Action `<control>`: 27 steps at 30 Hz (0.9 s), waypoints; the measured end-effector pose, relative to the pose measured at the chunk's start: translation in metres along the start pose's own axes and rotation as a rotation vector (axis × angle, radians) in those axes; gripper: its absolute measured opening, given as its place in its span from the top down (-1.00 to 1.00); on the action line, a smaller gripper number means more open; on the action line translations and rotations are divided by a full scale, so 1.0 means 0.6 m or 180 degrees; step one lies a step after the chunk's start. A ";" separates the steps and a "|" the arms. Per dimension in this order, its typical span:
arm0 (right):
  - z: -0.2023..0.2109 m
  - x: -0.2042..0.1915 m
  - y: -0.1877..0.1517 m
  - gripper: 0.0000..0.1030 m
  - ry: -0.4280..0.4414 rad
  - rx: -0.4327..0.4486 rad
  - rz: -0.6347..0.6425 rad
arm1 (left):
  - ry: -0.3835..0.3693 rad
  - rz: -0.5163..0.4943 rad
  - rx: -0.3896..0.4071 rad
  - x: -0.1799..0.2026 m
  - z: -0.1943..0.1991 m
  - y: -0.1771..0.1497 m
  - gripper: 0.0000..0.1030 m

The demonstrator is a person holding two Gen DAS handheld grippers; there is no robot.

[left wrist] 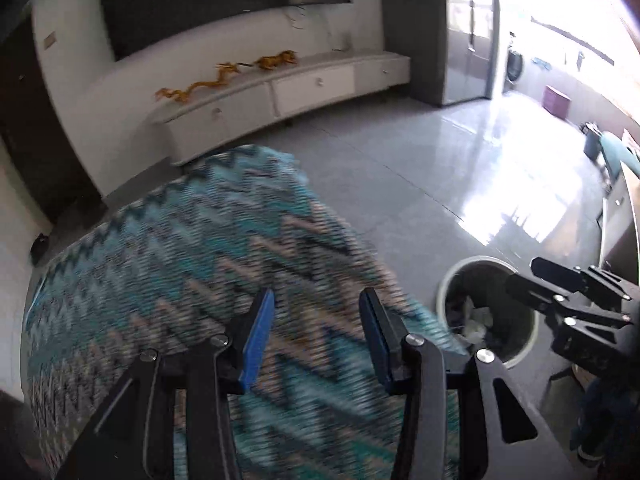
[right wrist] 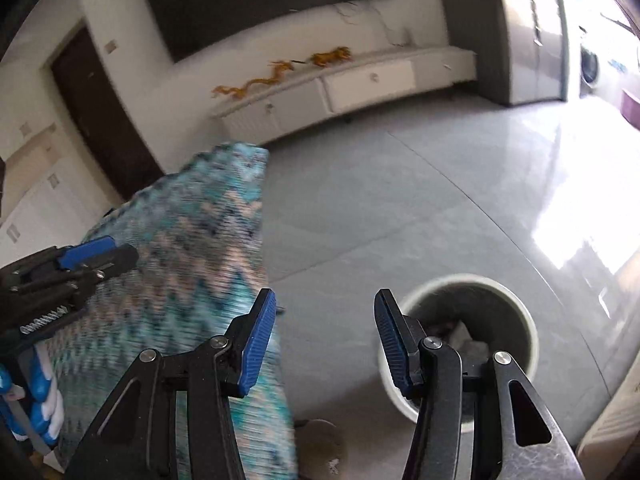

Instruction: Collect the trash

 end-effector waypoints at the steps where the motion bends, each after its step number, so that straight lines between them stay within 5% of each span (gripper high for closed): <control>1: 0.002 -0.021 0.004 -0.02 0.0025 0.0014 0.0064 | 0.0030 0.0062 0.0002 -0.021 0.004 -0.007 0.16; 7: -0.005 -0.127 0.016 -0.24 0.0120 0.0038 0.0344 | 0.0285 0.0349 -0.0015 -0.123 0.016 -0.052 -0.07; 14: -0.028 -0.207 0.008 -0.27 0.0145 -0.0017 0.0548 | 0.0566 0.0643 -0.0135 -0.231 0.008 -0.118 -0.08; 27: -0.031 -0.231 0.006 -0.74 -0.0154 0.0110 0.0606 | 0.0643 0.1117 0.0109 -0.327 0.032 -0.180 -0.08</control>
Point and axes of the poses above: each gripper's, at about its wrist camera, not at the fingertips, and z roughly against the way its jaws point, x to its right, y to its top, the point moved 8 cm from there along -z, roughly the way its jaws point, and after that the axes turned 14 degrees about -x, right-handed, at the moved point
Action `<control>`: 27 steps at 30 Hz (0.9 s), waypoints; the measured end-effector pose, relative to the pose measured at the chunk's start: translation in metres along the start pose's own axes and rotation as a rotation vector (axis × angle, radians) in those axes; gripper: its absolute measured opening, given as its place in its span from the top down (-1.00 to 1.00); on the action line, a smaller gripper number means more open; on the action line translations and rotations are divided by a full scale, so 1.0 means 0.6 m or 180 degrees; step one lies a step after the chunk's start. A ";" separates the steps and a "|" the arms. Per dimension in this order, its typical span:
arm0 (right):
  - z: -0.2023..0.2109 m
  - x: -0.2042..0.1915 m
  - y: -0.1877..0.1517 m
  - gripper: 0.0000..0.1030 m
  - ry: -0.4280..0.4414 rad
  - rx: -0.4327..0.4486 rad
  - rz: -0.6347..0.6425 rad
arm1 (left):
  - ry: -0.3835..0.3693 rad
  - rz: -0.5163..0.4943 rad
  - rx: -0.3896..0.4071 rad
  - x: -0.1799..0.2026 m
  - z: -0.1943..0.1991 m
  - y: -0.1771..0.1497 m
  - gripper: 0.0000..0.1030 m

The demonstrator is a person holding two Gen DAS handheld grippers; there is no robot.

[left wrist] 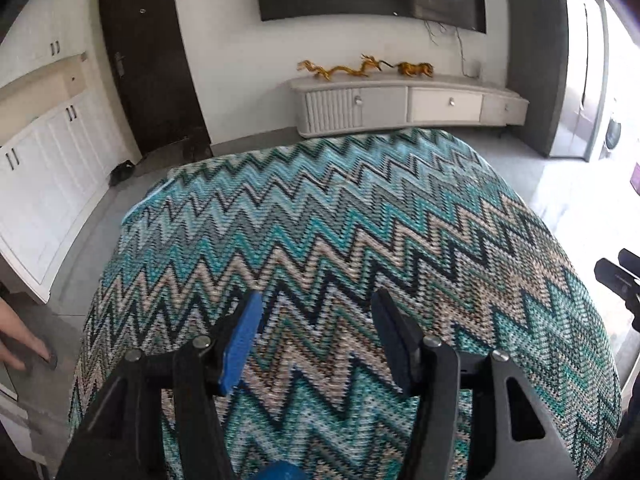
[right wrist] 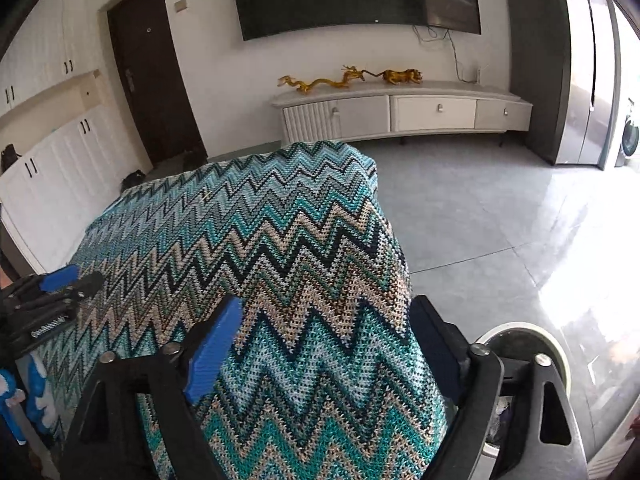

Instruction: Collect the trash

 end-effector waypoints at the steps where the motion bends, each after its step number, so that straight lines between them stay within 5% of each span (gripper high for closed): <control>1: 0.003 0.001 0.000 -0.76 -0.0023 0.0010 0.0000 | 0.0043 0.0019 0.0016 -0.004 0.001 0.000 -0.08; 14: 0.020 0.003 0.014 -0.94 -0.0157 0.0169 0.0002 | 0.0209 0.0131 0.0376 -0.017 0.047 0.020 -0.08; 27: 0.034 0.007 0.011 -0.97 -0.0144 0.0212 -0.0010 | 0.0251 0.0132 0.0371 -0.016 0.046 0.020 -0.08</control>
Point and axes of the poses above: each gripper's, at about its wrist camera, not at the fingertips, and z roughly against the way its jaws point, x to its right, y to its top, the point moved 8 cm from there along -z, roughly the way its jaws point, and after that the axes turned 14 degrees about -x, right-handed, at the moved point
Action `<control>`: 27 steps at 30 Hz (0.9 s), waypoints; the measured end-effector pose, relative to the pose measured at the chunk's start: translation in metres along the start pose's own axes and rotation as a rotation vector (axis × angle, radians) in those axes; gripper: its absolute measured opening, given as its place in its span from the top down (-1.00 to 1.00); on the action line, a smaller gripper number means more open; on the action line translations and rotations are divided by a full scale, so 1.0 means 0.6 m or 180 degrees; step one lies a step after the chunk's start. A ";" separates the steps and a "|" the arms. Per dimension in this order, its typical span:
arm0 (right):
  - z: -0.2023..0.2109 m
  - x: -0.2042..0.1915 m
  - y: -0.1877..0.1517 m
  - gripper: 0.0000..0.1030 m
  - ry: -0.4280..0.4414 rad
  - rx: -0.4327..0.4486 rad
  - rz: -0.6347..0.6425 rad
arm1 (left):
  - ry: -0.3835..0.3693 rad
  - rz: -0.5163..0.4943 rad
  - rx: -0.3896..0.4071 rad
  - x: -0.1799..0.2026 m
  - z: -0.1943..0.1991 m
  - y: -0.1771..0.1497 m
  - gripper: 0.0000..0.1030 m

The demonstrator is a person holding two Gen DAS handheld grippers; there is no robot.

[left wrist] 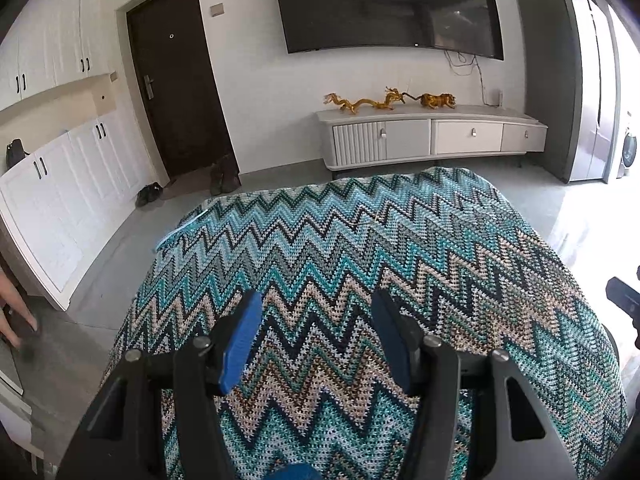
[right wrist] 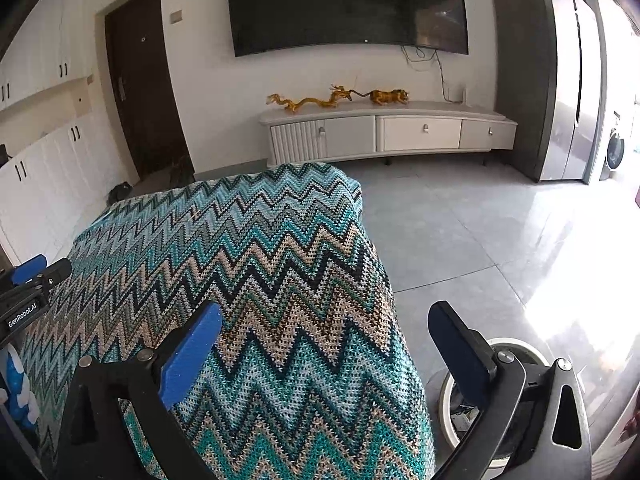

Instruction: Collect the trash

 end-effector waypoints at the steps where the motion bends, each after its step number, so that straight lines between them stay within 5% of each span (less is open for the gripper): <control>1: -0.001 0.000 0.000 -0.97 0.0003 0.0002 -0.0003 | 0.0003 0.0002 0.0007 -0.001 0.001 0.000 -0.08; 27: 0.084 -0.001 0.020 -0.98 -0.0217 0.0450 0.0162 | 0.0140 0.0196 0.0227 -0.045 0.044 0.010 -0.08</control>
Point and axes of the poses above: each gripper's, at about its wrist camera, not at the fingertips, and z roughly against the way its jaws point, x to its right, y to its top, the point moved 8 cm from there along -z, roughly the way its jaws point, and after that the axes turned 14 degrees about -x, right-handed, at the moved point
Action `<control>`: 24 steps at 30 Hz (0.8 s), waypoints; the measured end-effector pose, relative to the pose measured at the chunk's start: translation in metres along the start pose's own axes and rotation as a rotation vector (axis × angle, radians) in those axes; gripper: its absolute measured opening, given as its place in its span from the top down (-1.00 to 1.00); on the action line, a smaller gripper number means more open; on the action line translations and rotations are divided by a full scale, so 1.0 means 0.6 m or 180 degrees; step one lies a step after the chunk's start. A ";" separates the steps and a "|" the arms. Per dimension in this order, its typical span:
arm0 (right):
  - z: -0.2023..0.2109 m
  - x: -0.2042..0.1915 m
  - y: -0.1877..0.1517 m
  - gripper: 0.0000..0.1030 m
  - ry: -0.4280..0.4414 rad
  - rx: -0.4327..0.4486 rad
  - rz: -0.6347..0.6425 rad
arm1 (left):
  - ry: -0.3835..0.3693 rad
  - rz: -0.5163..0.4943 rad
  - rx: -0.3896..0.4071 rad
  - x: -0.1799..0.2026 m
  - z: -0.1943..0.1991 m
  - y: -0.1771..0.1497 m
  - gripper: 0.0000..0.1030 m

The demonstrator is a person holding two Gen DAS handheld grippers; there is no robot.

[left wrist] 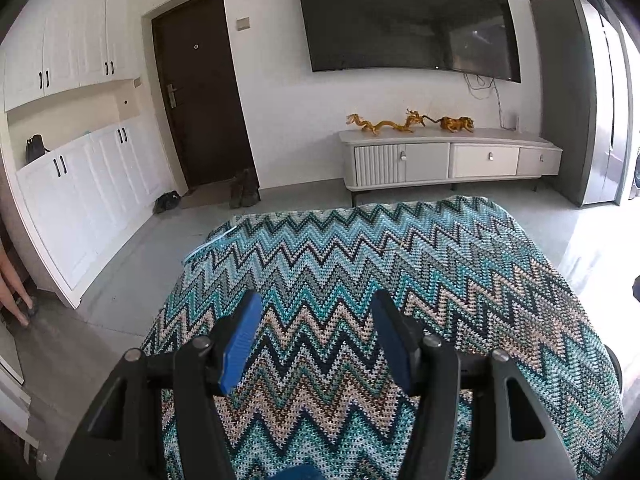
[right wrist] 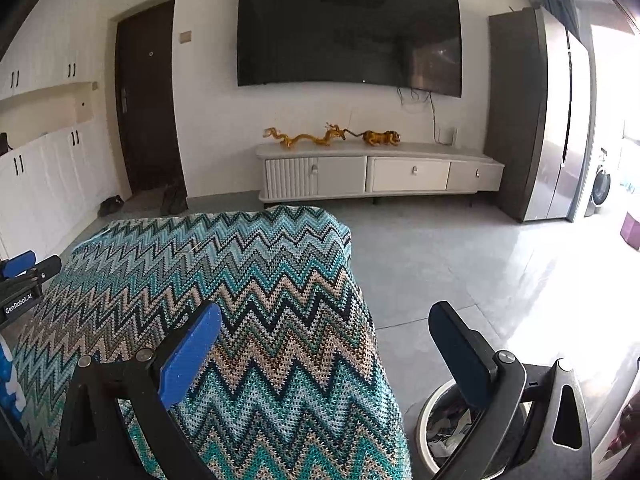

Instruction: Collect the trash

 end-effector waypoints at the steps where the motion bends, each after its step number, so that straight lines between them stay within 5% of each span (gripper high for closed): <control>1: 0.002 0.000 0.001 -0.98 -0.0008 0.0012 0.0005 | 0.0000 0.0000 0.0005 0.001 0.000 0.002 -0.08; 24: 0.028 0.013 -0.007 -0.98 -0.0070 0.0048 0.0024 | 0.0012 0.0002 0.0054 -0.012 0.017 0.001 -0.08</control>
Point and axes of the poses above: each gripper's, at about its wrist camera, not at the fingertips, and z roughly against the way its jaws point, x to its right, y to its top, the point moved 8 cm from there along -z, roughly the way its jaws point, and after that the axes turned 14 degrees about -x, right-handed, at the moved point
